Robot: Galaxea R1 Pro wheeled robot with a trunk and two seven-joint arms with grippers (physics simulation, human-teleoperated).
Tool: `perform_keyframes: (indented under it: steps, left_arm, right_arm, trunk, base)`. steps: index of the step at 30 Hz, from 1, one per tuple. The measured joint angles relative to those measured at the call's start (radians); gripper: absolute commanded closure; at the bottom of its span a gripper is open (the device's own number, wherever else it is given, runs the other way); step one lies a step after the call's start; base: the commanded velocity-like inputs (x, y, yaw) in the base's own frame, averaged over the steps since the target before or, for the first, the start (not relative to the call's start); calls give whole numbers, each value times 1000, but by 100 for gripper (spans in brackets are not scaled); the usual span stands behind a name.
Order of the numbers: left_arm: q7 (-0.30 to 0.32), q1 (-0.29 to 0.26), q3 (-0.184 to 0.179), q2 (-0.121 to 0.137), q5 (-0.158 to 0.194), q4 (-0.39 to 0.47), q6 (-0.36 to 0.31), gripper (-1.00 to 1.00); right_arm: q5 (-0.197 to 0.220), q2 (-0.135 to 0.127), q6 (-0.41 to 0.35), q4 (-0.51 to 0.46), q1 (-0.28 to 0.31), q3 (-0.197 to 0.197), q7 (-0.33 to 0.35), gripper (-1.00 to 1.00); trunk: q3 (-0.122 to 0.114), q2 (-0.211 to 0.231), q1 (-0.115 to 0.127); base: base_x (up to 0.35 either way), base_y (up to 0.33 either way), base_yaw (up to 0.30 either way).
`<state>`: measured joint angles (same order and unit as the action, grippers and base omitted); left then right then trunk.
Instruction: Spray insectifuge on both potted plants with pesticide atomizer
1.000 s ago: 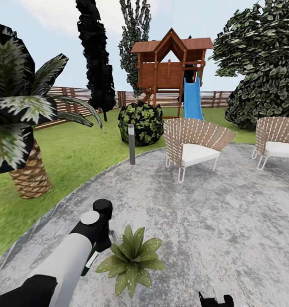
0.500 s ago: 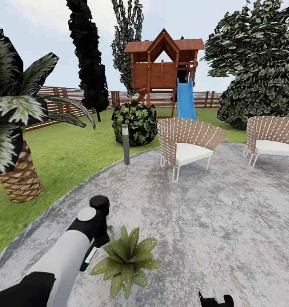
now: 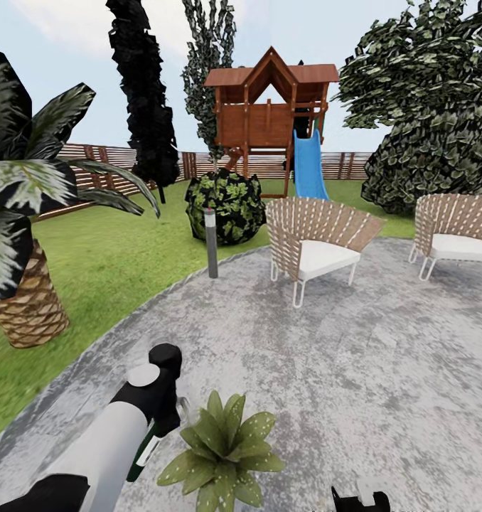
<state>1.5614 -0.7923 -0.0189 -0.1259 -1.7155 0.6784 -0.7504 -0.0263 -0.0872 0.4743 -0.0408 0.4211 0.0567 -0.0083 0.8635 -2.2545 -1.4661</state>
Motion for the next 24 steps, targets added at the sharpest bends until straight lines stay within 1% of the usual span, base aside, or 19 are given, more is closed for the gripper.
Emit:
perform_keyframes:
  steps: [2,10,12,14,16,18,21,24]
  left_arm:
    - [0,14,0,0,-1,1,-1,100]
    - [0,39,2,2,2,7,-1,100]
    - [0,41,11,14,3,11,-1,100]
    - [0,41,25,35,4,13,-1,100]
    - [0,41,39,66,5,14,-1,100]
    - [0,41,44,85,5,14,0,100]
    - [0,41,47,91,6,14,0,100]
    - [0,42,46,85,6,11,0,100]
  right_arm:
    - [0,0,0,0,0,0,0,-100]
    - [0,0,0,0,0,0,0,-100]
    - [0,0,0,0,0,0,0,-100]
    - [0,0,0,0,0,0,0,-100]
    - [0,0,0,1,0,0,0,-100]
    - [0,0,0,1,0,0,0,-100]
    - [0,0,0,2,0,0,0,-100]
    - [-1,0,0,2,0,0,0,-100]
  trunk:
    - [0,0,0]
    - [0,0,0]
    - [0,0,0]
    - [0,0,0]
    - [0,0,0]
    - [0,0,0]
    - [0,0,0]
    - [0,0,0]
  base:
    - [2,1,-40]
    - [0,0,-4]
    - [0,0,0]
    - [0,0,0]
    - [0,0,0]
    - [0,0,0]
    - [0,0,0]
    - [0,0,0]
